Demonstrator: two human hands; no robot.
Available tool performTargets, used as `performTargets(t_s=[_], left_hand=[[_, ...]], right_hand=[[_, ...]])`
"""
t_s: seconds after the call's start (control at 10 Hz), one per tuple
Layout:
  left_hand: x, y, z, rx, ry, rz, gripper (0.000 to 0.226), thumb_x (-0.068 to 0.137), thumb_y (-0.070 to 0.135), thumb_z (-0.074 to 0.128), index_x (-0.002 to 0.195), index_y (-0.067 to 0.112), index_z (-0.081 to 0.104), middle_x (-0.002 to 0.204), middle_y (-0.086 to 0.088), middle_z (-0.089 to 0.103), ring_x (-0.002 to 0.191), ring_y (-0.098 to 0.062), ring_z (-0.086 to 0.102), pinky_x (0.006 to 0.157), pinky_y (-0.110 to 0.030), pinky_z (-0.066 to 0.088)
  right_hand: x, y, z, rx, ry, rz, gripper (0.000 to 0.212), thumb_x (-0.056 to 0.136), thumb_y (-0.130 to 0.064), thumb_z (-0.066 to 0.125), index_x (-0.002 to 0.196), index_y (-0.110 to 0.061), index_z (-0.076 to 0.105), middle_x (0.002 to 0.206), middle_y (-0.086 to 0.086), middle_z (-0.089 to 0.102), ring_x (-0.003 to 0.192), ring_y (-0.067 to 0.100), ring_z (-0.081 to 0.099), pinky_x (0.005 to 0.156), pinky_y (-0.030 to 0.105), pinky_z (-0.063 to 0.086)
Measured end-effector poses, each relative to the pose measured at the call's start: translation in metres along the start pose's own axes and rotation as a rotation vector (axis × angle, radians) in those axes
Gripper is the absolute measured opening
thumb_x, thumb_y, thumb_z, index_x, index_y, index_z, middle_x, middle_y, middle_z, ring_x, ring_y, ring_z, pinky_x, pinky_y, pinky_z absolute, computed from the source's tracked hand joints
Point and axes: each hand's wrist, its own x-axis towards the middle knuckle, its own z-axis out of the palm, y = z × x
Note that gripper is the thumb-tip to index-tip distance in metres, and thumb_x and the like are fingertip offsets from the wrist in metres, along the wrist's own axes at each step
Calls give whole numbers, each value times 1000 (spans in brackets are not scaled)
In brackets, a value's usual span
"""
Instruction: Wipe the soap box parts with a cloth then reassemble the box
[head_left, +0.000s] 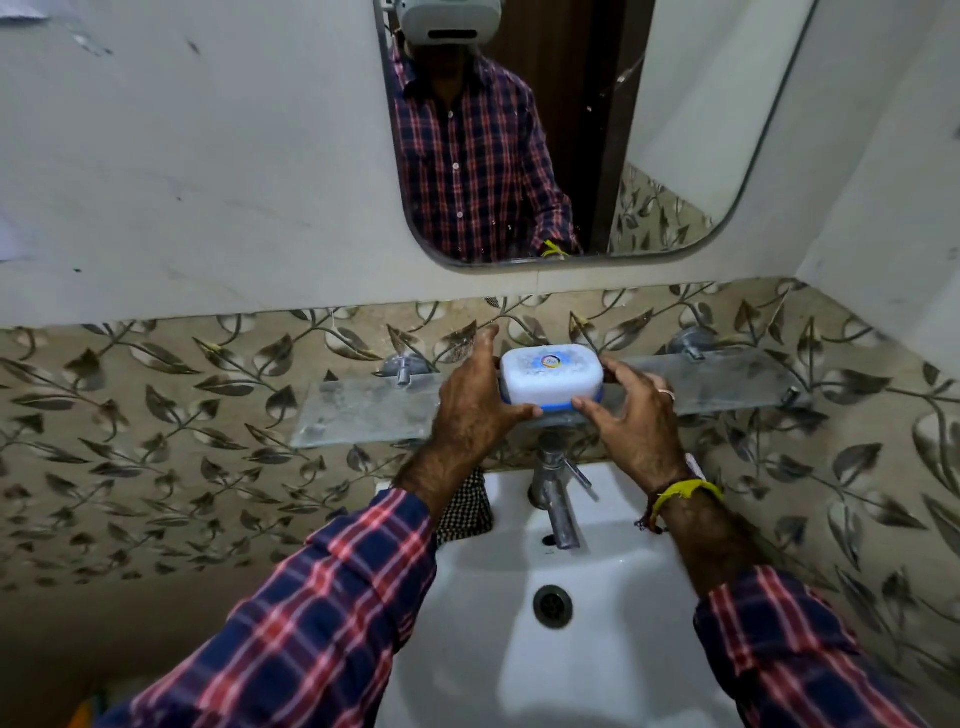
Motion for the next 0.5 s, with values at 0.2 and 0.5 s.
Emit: performTargets(t_s=[0.2, 0.5], left_hand=[[-3, 1, 1, 54, -5, 28, 122, 60, 26, 97, 156, 12, 24, 152, -12, 47, 133, -27, 51, 106, -44, 46], [-47, 4, -13, 7, 246, 168, 74, 85, 26, 79, 148, 9, 43, 148, -14, 50, 132, -32, 50, 107, -54, 41]], right_hand=[[-8, -4, 3, 14, 6, 22, 68, 75, -15, 83, 136, -15, 55, 120, 9, 70, 122, 33, 48, 100, 36, 41], [-39, -31, -1, -1, 337, -12, 49, 82, -14, 76, 128, -4, 62, 124, 14, 66, 117, 39, 53, 104, 46, 42]])
